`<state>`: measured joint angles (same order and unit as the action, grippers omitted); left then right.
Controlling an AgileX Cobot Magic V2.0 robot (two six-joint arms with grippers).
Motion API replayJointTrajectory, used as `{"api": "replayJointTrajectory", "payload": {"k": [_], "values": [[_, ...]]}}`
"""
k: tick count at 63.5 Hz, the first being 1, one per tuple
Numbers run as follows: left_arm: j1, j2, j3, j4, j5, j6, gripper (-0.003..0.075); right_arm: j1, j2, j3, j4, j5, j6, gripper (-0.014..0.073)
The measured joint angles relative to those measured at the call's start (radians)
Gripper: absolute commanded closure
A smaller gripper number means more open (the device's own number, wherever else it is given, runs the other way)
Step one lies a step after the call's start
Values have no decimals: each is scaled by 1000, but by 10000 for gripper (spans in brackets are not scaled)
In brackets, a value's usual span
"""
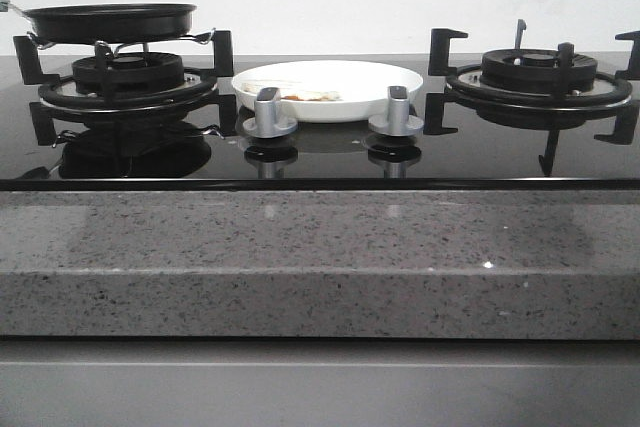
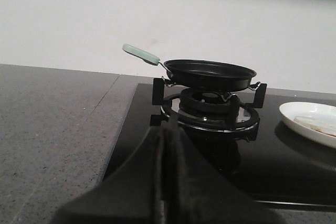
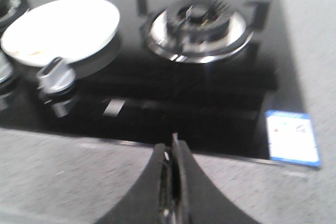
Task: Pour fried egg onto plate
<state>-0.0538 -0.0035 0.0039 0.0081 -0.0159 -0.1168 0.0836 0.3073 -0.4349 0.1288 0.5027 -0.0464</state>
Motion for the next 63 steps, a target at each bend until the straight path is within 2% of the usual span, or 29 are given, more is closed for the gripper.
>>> {"api": "replayJointTrajectory", "payload": {"k": [11, 26, 63], "values": [[0, 0, 0, 0, 0, 0, 741, -49, -186, 257, 0, -210, -49, 663], [0, 0, 0, 0, 0, 0, 741, -98, -312, 432, 0, -335, -53, 663], [0, 0, 0, 0, -2, 0, 741, -105, -318, 461, 0, -371, -53, 663]]}}
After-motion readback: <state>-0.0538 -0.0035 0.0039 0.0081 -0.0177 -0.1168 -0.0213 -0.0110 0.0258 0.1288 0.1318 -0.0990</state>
